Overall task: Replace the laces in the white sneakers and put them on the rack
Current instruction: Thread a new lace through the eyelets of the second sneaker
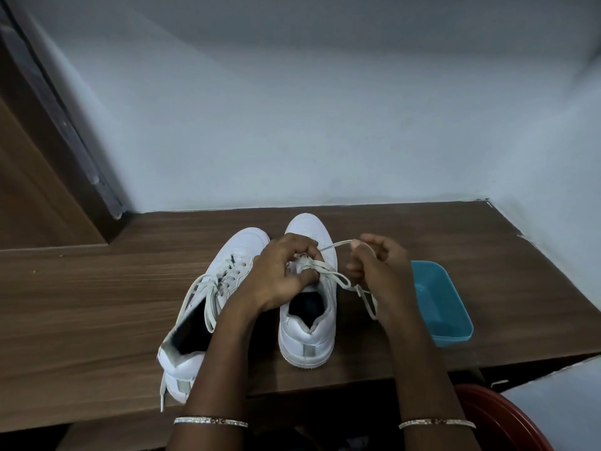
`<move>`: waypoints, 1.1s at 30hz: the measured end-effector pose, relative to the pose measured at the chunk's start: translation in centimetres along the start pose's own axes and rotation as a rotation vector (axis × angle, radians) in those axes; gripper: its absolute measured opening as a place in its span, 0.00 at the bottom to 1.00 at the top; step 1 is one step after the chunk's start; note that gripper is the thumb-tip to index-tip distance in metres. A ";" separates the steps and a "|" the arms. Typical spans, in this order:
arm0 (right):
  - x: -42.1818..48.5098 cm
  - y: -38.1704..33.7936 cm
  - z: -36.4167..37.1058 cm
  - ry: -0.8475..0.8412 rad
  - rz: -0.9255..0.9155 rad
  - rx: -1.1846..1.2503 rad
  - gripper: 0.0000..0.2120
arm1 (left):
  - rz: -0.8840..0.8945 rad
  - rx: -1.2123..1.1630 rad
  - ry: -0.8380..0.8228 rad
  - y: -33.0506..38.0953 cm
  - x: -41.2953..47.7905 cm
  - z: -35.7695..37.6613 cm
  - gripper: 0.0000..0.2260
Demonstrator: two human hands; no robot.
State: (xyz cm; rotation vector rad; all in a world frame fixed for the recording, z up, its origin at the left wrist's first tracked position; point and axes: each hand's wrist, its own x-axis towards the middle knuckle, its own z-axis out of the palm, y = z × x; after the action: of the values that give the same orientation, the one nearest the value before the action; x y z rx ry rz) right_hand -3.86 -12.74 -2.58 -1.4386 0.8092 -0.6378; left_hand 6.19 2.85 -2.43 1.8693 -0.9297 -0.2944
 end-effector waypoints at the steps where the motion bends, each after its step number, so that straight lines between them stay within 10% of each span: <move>1: 0.0 0.3 -0.1 0.005 -0.091 -0.132 0.10 | -0.002 -0.014 -0.004 -0.1 0.0 0.1 0.10; 5: -0.3 -0.1 -0.5 -0.210 -0.360 -0.250 0.08 | -0.018 -0.104 0.019 -0.2 0.1 0.3 0.06; 15: -1.5 0.0 -1.9 -0.633 -0.053 -0.288 0.09 | -0.056 -0.128 0.101 0.1 0.1 0.5 0.05; 21: -2.3 -1.0 -3.5 -0.462 0.153 0.064 0.13 | -0.054 -0.126 0.174 0.4 -0.5 0.9 0.07; 33: -1.2 0.3 -0.6 -0.426 -0.121 -0.618 0.11 | -0.035 0.059 0.417 -0.3 -2.8 -0.9 0.14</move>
State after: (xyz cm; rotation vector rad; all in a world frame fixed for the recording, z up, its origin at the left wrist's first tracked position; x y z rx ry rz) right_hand -5.03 -12.13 -2.75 -2.1067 0.6013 -0.1450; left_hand 4.98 5.55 -2.80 1.9040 -0.6258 0.1036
